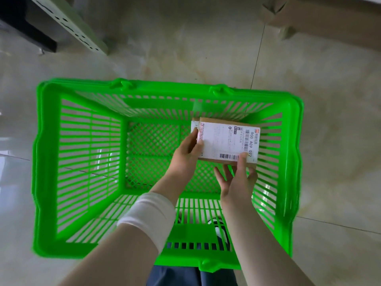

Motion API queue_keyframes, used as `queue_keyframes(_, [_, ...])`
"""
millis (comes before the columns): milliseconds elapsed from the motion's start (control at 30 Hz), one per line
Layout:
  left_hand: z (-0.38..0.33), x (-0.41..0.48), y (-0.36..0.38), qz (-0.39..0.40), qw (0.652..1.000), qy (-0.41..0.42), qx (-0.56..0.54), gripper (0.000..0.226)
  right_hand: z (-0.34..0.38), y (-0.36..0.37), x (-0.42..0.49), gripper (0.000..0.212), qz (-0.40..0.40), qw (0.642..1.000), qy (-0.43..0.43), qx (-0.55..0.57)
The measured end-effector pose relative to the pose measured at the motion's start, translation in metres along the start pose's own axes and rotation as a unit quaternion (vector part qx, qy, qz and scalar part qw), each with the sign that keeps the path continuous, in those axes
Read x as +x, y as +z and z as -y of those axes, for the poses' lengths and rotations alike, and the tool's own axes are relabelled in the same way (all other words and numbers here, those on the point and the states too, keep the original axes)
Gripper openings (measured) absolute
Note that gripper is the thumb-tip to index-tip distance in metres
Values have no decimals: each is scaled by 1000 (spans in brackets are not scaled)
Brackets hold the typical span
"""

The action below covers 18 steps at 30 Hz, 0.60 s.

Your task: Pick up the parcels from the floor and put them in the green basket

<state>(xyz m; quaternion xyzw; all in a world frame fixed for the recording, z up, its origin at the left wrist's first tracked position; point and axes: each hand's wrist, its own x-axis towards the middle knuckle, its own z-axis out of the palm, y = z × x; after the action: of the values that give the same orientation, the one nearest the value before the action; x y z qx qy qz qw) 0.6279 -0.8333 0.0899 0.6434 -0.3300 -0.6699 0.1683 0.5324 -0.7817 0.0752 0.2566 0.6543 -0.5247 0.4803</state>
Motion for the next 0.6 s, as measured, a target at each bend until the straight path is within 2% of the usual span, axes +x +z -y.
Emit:
queue_keyframes(200, [-7, 9, -2, -25, 1000, 11, 10, 45, 10, 13, 5, 48, 18, 999, -7, -43])
queue_keyframes(600, [-18, 6, 12, -43, 997, -15, 66, 50, 27, 17, 4, 62, 40, 995, 69, -61])
